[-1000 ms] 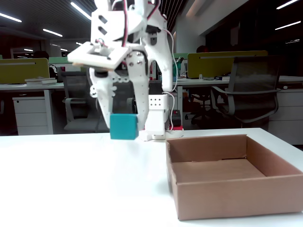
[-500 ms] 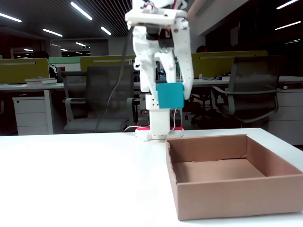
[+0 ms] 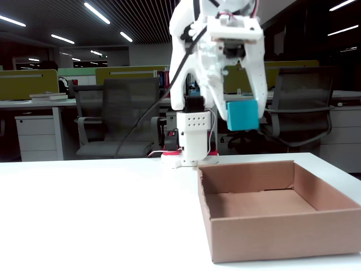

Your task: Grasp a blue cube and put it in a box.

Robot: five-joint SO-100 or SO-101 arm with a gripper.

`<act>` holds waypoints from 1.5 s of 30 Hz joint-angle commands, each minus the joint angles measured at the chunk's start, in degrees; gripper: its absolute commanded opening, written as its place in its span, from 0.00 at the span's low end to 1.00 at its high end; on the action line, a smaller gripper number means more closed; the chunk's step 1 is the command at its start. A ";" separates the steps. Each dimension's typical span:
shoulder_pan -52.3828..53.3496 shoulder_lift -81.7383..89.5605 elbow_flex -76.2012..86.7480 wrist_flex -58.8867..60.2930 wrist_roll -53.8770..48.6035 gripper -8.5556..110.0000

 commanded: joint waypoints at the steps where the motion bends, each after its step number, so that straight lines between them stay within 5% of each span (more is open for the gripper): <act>1: -1.05 2.29 2.29 -3.96 1.05 0.17; 27: -6.59 -14.77 17.05 -29.27 7.03 0.16; 41: -5.71 -15.73 17.14 -29.44 7.12 0.17; 45: -5.71 -15.03 16.52 -27.77 7.03 0.24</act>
